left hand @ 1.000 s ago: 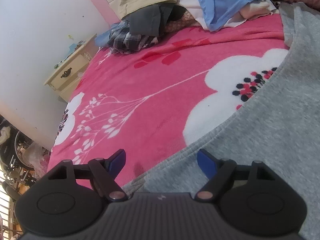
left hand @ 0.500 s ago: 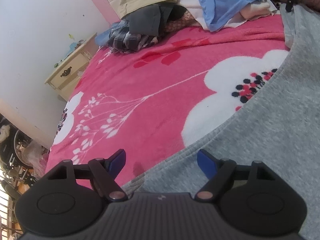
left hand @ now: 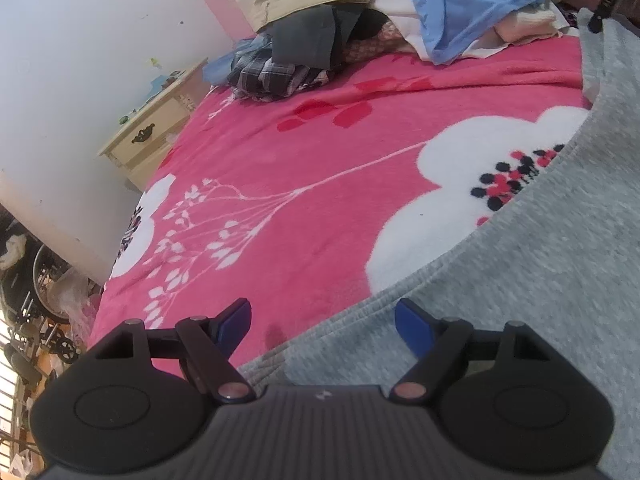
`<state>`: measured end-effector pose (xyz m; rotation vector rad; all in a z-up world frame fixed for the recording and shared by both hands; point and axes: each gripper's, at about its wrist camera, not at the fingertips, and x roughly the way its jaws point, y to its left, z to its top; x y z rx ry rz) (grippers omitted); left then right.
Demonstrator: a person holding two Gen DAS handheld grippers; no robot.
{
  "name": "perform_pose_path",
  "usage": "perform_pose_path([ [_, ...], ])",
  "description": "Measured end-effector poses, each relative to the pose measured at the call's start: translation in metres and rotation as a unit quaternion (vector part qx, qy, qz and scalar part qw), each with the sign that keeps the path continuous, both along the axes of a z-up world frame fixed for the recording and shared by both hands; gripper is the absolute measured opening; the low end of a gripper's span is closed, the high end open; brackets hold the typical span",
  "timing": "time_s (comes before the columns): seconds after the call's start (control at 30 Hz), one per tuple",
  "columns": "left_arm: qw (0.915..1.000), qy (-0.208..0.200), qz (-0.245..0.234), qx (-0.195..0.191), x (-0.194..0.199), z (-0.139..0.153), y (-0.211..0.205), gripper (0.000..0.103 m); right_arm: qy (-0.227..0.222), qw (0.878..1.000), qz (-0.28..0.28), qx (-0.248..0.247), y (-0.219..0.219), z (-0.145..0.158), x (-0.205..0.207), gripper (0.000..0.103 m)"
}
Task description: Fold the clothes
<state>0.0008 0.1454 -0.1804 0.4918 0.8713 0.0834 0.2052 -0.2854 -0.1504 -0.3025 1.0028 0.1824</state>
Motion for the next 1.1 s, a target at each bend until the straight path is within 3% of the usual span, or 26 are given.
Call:
perform_pose_path([
  [0.17, 1.0, -0.003, 0.004, -0.002, 0.002, -0.002, 0.0, 0.082, -0.07, 0.989, 0.026, -0.127, 0.018, 0.01, -0.029, 0.006],
  [0.23, 1.0, -0.003, 0.003, 0.0, 0.001, -0.002, 0.0, 0.082, -0.074, 0.982, 0.022, -0.174, 0.018, 0.004, -0.031, 0.006],
  [0.3, 1.0, -0.004, 0.002, 0.001, 0.002, -0.003, 0.001, 0.082, -0.064, 0.979, 0.006, -0.192, 0.012, -0.005, -0.032, 0.006],
  [0.57, 1.0, -0.005, 0.003, -0.003, 0.001, -0.002, 0.002, 0.082, -0.06, 0.971, -0.01, -0.232, 0.01, -0.039, -0.039, 0.012],
  [0.7, 1.0, -0.008, 0.001, -0.003, 0.001, -0.002, 0.002, 0.082, -0.07, 0.975, 0.0, -0.212, 0.011, -0.023, -0.052, 0.021],
  [0.87, 0.9999, -0.012, 0.003, -0.01, 0.0, -0.002, 0.003, 0.083, -0.1, 0.972, 0.025, -0.211, 0.021, 0.002, -0.076, 0.055],
  [1.1, 0.9998, -0.015, 0.003, -0.013, -0.001, -0.002, 0.005, 0.083, -0.138, 0.968, 0.011, -0.207, 0.0, 0.037, -0.041, 0.062],
])
